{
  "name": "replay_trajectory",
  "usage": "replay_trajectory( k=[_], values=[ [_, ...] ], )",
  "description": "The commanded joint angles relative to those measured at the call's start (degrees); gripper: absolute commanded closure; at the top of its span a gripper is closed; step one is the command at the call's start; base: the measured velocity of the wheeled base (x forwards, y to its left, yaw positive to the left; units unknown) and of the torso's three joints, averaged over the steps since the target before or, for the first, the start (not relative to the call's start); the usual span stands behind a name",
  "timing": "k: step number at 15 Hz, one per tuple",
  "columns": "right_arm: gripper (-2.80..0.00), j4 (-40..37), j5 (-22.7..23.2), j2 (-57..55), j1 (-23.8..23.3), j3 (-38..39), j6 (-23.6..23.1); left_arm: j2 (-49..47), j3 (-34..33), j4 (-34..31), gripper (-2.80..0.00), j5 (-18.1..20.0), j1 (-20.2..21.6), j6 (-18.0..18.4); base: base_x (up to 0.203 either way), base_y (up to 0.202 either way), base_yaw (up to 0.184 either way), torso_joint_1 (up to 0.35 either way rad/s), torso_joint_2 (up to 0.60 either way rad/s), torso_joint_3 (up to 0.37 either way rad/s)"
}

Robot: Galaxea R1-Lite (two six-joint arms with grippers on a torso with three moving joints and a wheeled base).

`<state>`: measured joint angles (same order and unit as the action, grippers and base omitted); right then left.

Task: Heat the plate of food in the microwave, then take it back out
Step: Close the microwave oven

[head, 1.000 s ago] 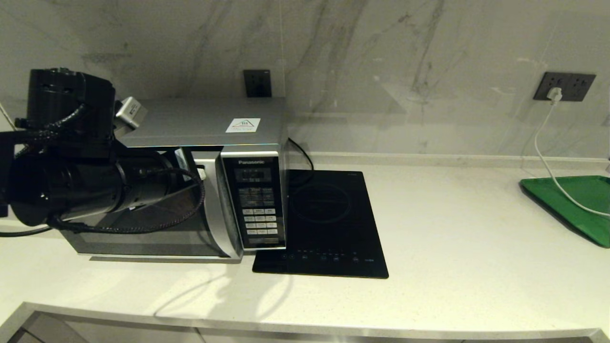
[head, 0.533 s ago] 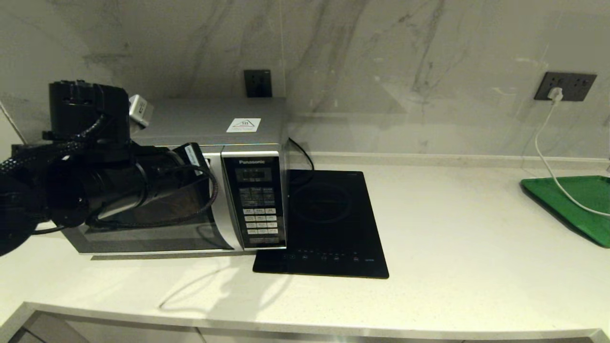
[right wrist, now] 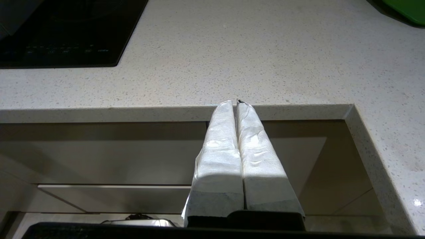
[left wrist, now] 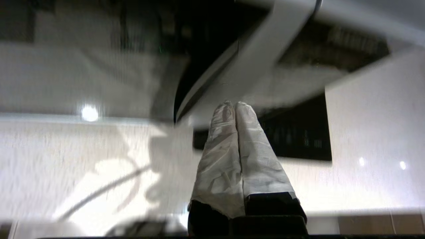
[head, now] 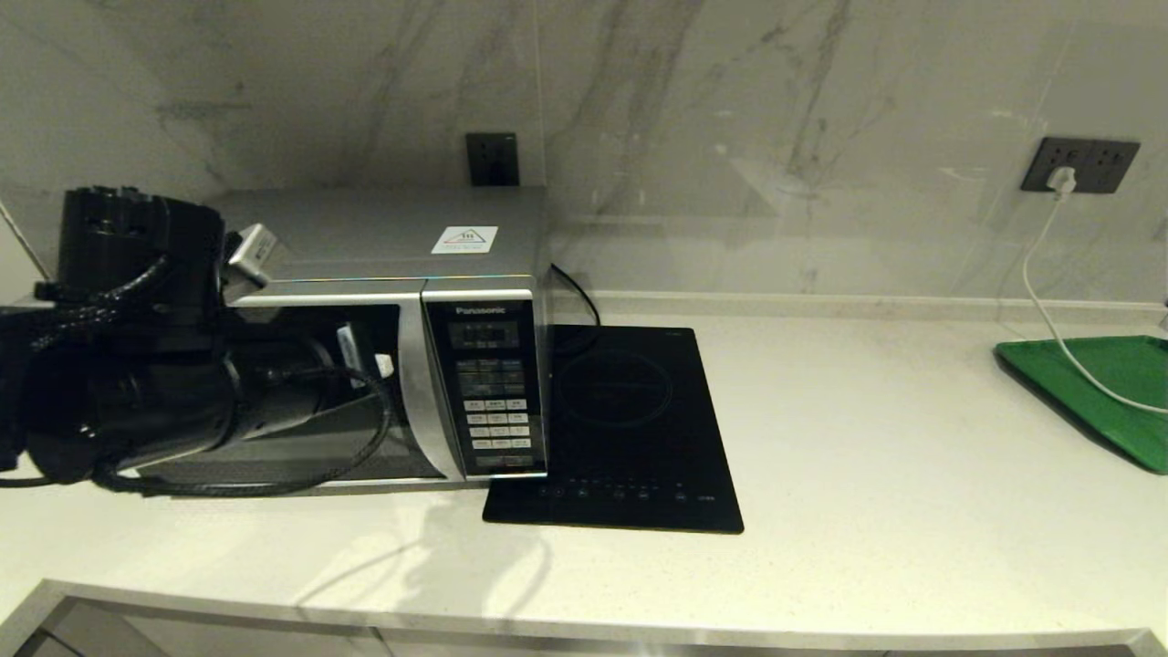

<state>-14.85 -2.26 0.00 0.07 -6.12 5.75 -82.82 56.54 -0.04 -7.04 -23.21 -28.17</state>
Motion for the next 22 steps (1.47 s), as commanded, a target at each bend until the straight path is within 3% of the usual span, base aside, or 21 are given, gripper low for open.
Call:
replay_trajectory(
  k=[1, 3, 4, 7, 9, 11, 12, 13, 15, 22],
  values=[
    [0.0, -0.09, -0.03, -0.09, 0.01, 0.03, 0.05, 6.11, -2.78, -9.83, 0.0, 3.62, -0.55, -0.01, 0.0, 0.0, 0.0, 0.0, 0.0, 0.0],
    [0.0, -0.09, -0.03, -0.09, 0.01, 0.03, 0.05, 9.64, -6.26, -17.91, 0.0, 6.45, -2.21, 2.38, 0.0, 0.0, 0.0, 0.0, 0.0, 0.0],
    [0.0, -0.09, -0.03, -0.09, 0.01, -0.03, 0.05, 10.31, -8.29, -19.03, 0.0, 6.79, -3.24, 4.62, 0.0, 0.0, 0.0, 0.0, 0.0, 0.0],
    [0.0, -0.09, -0.03, -0.09, 0.01, 0.06, 0.05, 10.73, -12.84, -16.54, 0.0, 2.51, -7.01, 5.57, 0.0, 0.0, 0.0, 0.0, 0.0, 0.0],
    [0.0, -0.09, -0.03, -0.09, 0.01, 0.0, 0.05, 7.85, -16.23, -9.25, 0.0, -5.36, -11.62, 5.57, 0.0, 0.0, 0.0, 0.0, 0.0, 0.0],
    [0.0, -0.09, -0.03, -0.09, 0.01, 0.06, 0.05, 1.09, -19.97, 5.73, 0.0, -15.19, -16.25, 5.41, 0.0, 0.0, 0.0, 0.0, 0.0, 0.0],
    [0.0, -0.09, -0.03, -0.09, 0.01, -0.03, 0.05, -1.39, -22.06, 12.28, 0.0, -17.65, -19.4, 5.47, 0.0, 0.0, 0.0, 0.0, 0.0, 0.0],
    [0.0, -0.09, -0.03, -0.09, 0.01, -0.03, 0.05, -3.66, -23.75, 16.45, 0.0, -19.04, -22.87, 5.47, 0.0, 0.0, 0.0, 0.0, 0.0, 0.0],
    [0.0, -0.09, -0.03, -0.09, 0.01, 0.04, 0.05, -8.27, -24.53, 20.07, 0.0, -20.41, -25.16, 5.47, 0.0, 0.0, 0.0, 0.0, 0.0, 0.0],
    [0.0, -0.09, -0.03, -0.09, 0.01, -0.03, 0.05, -22.31, -24.59, 35.94, 0.0, -20.82, -24.04, 8.67, 0.0, 0.0, 0.0, 0.0, 0.0, 0.0]
  ],
)
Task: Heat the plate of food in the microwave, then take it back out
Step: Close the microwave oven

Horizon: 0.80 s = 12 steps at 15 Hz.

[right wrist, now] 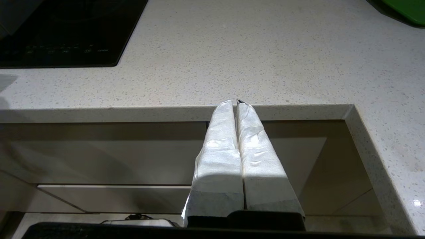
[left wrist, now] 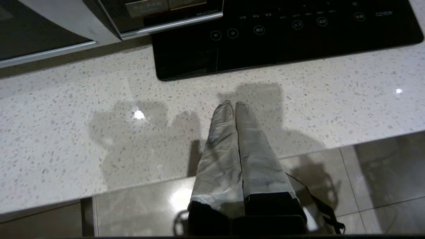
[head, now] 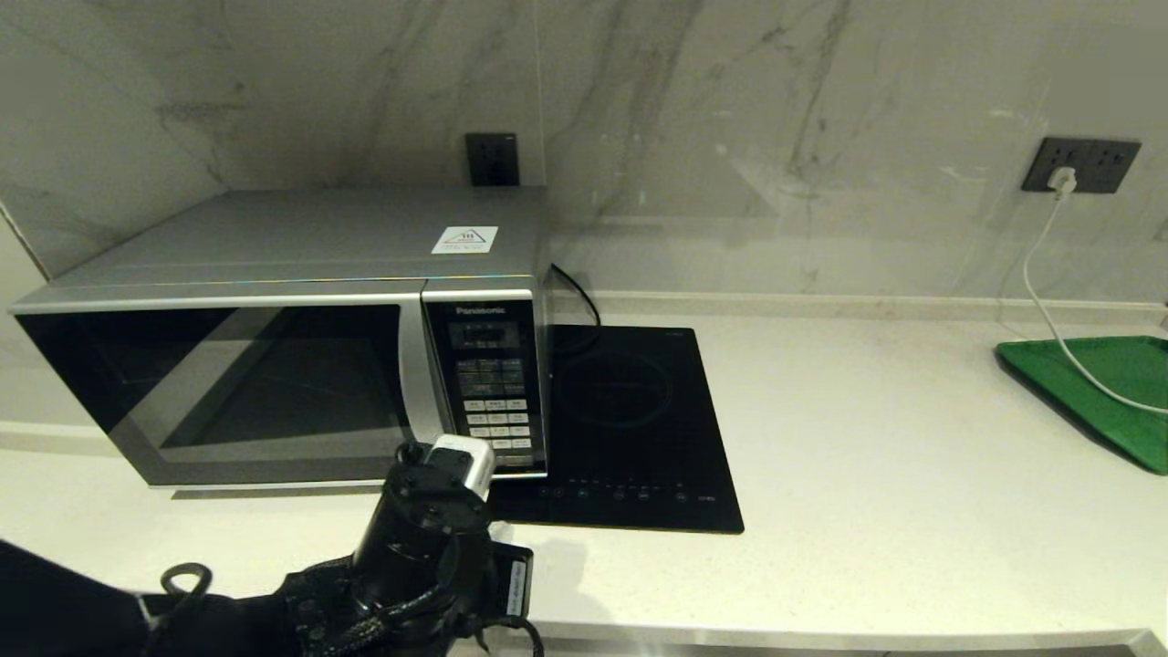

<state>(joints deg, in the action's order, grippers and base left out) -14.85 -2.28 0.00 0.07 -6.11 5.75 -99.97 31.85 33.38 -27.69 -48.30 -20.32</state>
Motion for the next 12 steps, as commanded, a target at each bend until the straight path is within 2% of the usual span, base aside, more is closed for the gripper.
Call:
replay_trajectory(
  k=[1, 5, 7, 12],
  values=[
    [0.0, -0.09, -0.01, -0.09, 0.01, -0.04, 0.05, -7.15, 0.11, 5.77, 0.0, -0.2, 2.32, 2.87, 0.0, 0.0, 0.0, 0.0, 0.0, 0.0],
    [0.0, -0.09, -0.01, -0.09, 0.01, 0.04, 0.05, -15.31, 0.41, 18.89, 0.0, -0.49, 5.78, 9.53, 0.0, 0.0, 0.0, 0.0, 0.0, 0.0],
    [0.0, -0.09, -0.01, -0.09, 0.01, -0.04, 0.05, -17.76, 1.55, 23.39, 0.0, -0.47, 6.35, 11.29, 0.0, 0.0, 0.0, 0.0, 0.0, 0.0],
    [0.0, -0.09, -0.01, -0.09, 0.01, -0.04, 0.05, -19.47, 3.65, 24.28, 0.0, -0.52, 7.08, 11.44, 0.0, 0.0, 0.0, 0.0, 0.0, 0.0]
  ],
)
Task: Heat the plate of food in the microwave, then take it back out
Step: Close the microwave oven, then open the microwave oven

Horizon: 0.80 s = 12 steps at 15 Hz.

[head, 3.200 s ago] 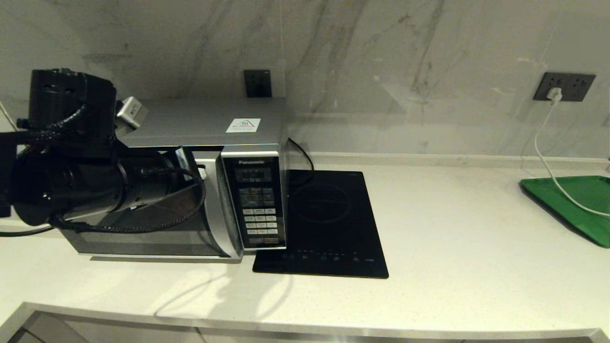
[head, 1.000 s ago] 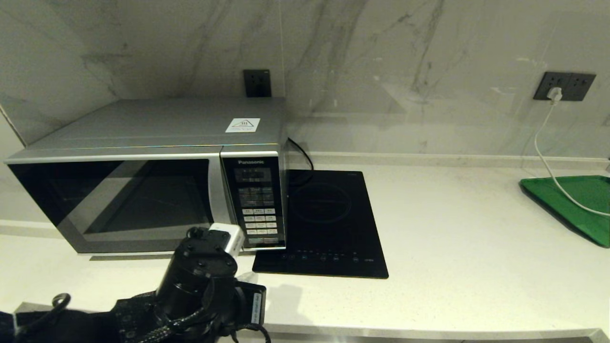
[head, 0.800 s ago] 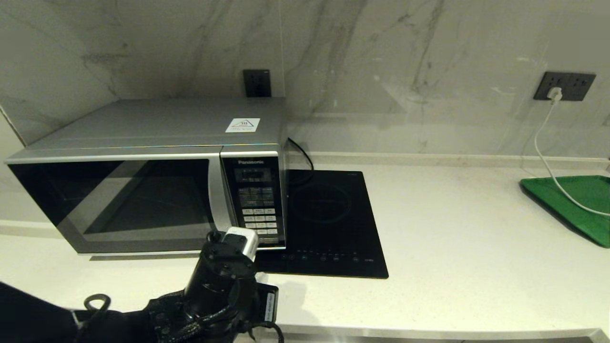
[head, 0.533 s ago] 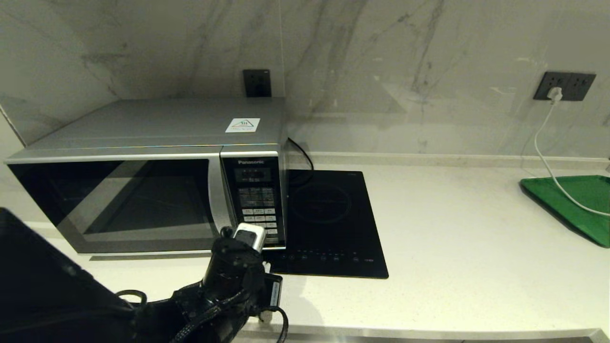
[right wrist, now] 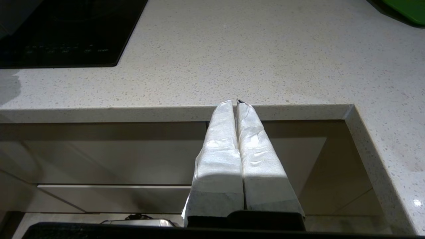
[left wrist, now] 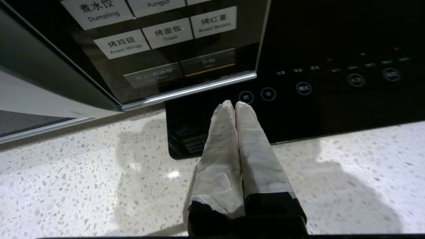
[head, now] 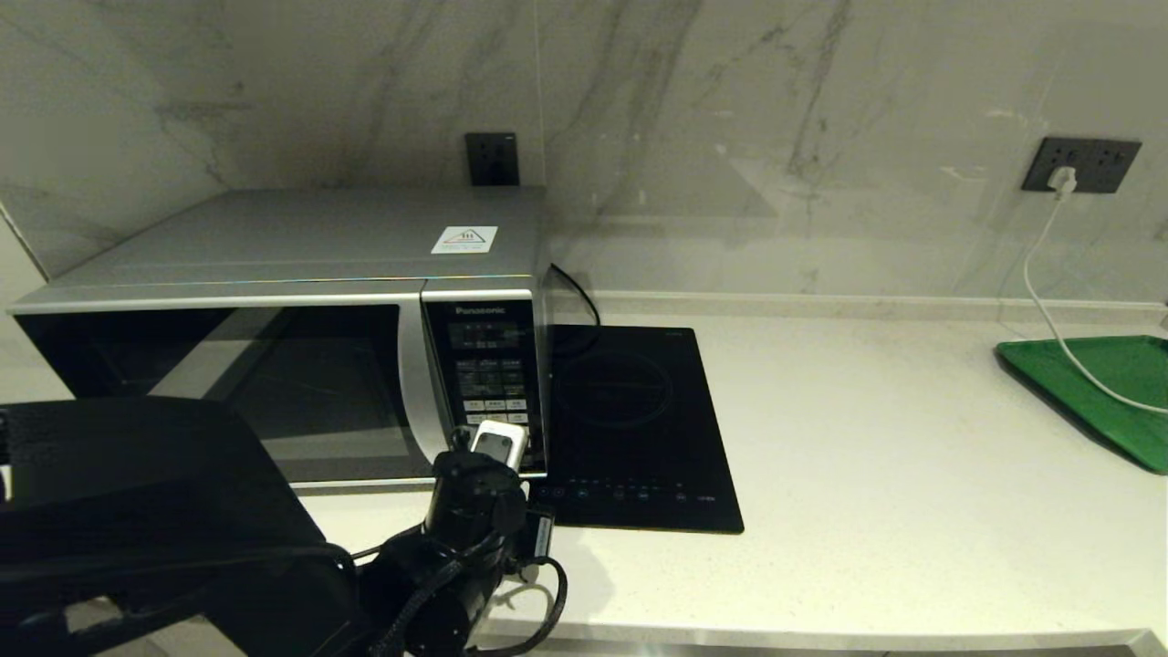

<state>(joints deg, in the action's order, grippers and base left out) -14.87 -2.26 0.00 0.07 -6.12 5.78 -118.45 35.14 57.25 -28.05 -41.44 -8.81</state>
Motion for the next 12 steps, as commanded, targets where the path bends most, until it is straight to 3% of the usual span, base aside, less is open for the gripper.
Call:
replay_trajectory(
  k=[1, 12],
  values=[
    [0.0, -0.07, -0.03, -0.09, 0.01, 0.05, 0.02, -1.52, 0.37, 0.41, 0.0, -0.17, 0.33, -0.06, 0.0, 0.0, 0.0, 0.0, 0.0, 0.0],
    [0.0, -0.07, -0.03, -0.09, 0.01, 0.01, 0.02, -1.61, 0.2, 3.49, 0.0, -0.08, 1.98, 0.38, 0.0, 0.0, 0.0, 0.0, 0.0, 0.0]
  ],
)
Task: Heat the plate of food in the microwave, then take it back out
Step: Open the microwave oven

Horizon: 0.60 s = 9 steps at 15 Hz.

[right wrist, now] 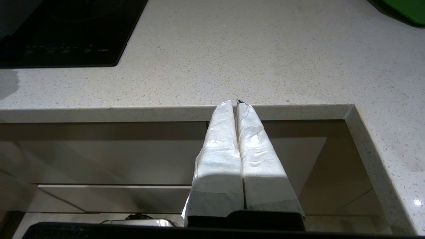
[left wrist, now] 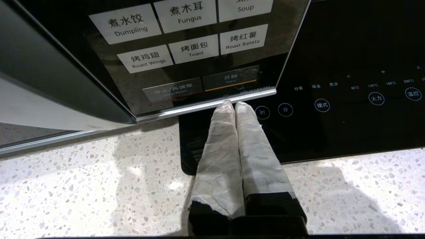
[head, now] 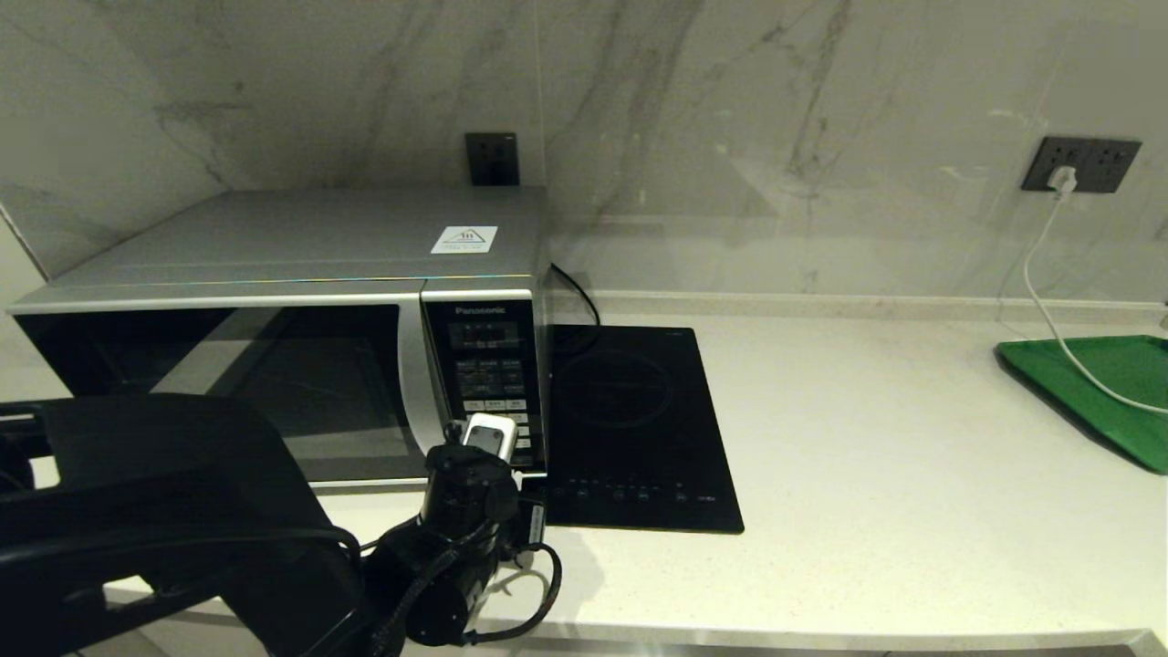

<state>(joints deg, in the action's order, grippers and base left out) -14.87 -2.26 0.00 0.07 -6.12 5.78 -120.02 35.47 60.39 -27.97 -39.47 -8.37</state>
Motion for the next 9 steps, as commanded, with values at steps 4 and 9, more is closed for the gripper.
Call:
replay_trajectory(
  k=[4, 9],
  values=[
    [0.0, -0.07, -0.03, -0.09, 0.01, 0.04, 0.02, -0.66, -0.14, 0.34, 0.0, -0.24, 0.01, -0.5, 0.0, 0.0, 0.0, 0.0, 0.0, 0.0],
    [0.0, -0.07, -0.05, -0.09, 0.01, 0.04, 0.02, 3.05, -3.09, 0.36, 0.0, 0.03, -0.33, -0.64, 0.0, 0.0, 0.0, 0.0, 0.0, 0.0]
  ],
)
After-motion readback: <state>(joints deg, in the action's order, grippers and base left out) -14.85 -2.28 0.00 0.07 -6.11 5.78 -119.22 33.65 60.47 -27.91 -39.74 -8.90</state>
